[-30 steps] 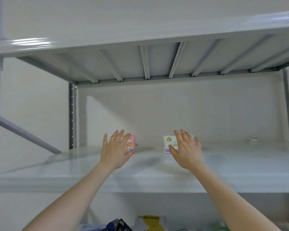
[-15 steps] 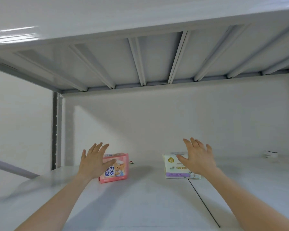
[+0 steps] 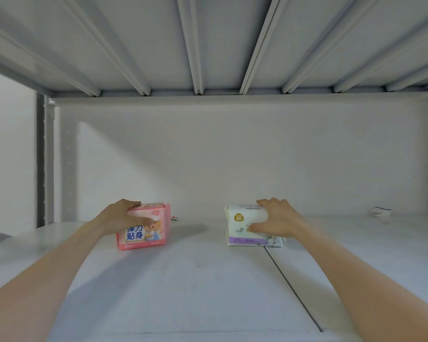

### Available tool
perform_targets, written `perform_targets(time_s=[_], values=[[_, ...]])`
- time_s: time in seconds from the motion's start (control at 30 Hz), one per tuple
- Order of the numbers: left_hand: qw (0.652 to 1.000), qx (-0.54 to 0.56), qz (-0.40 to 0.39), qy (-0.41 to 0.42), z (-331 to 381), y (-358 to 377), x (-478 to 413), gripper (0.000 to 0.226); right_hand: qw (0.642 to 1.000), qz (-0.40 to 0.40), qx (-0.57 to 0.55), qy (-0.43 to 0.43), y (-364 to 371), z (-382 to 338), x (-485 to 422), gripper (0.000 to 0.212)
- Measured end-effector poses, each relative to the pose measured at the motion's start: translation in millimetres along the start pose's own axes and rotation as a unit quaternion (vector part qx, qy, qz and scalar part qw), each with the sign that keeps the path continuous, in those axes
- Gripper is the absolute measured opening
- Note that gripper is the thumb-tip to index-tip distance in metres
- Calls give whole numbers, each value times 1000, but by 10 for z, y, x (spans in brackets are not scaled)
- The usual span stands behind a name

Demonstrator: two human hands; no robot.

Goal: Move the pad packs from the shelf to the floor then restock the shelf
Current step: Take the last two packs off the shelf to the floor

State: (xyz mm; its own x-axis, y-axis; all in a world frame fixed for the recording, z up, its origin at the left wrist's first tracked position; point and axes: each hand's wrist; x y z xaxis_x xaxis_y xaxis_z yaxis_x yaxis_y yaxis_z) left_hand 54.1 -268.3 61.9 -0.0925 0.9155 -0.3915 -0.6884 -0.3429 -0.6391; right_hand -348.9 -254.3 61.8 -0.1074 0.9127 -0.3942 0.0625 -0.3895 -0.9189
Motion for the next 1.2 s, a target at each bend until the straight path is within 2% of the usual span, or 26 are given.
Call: perform_targets(time_s=[0.17, 0.27, 0.33, 0.43, 0.6, 0.7, 0.83, 1.0, 1.2], values=[[999, 20, -28, 9, 98, -64, 73, 63, 999, -18, -40, -6, -75, -34, -9, 110], [994, 56, -87, 31, 151, -83, 153, 47, 998, -11, -55, -22, -106, -114, 21, 80], [991, 76, -104, 42, 171, -68, 209, 41, 997, -7, -70, -33, -120, -161, 57, 69], [990, 103, -88, 26, 172, -41, 270, 46, 994, -7, -99, -46, -128, -198, 113, 67], [988, 133, -78, 7, 233, -5, 429, 68, 993, 18, -114, -33, -142, -252, 253, 67], [986, 163, -44, 7, 268, 61, 603, 63, 992, 40, -112, -29, -143, -326, 355, 69], [981, 191, 42, 14, 361, 131, 880, 60, 987, 93, -127, 4, -115, -438, 583, 74], [931, 349, 103, 27, 497, 129, 1243, 60, 957, 144, -243, 59, -144, -548, 963, 83], [905, 398, 134, 72, 741, -57, 1734, 59, 928, 186, -312, 82, -296, -600, 1506, 73]])
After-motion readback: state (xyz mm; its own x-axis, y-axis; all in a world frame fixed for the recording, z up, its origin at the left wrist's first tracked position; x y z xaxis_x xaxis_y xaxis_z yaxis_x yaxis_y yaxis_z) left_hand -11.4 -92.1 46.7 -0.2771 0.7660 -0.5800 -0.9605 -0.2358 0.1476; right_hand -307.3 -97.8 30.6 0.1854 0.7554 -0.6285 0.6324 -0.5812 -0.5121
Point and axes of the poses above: each hand's wrist, its own x-axis away from the middle knuckle, its own y-axis out of the palm, z = x × y, and after that the axes turned 15 degrees about x, right-handed
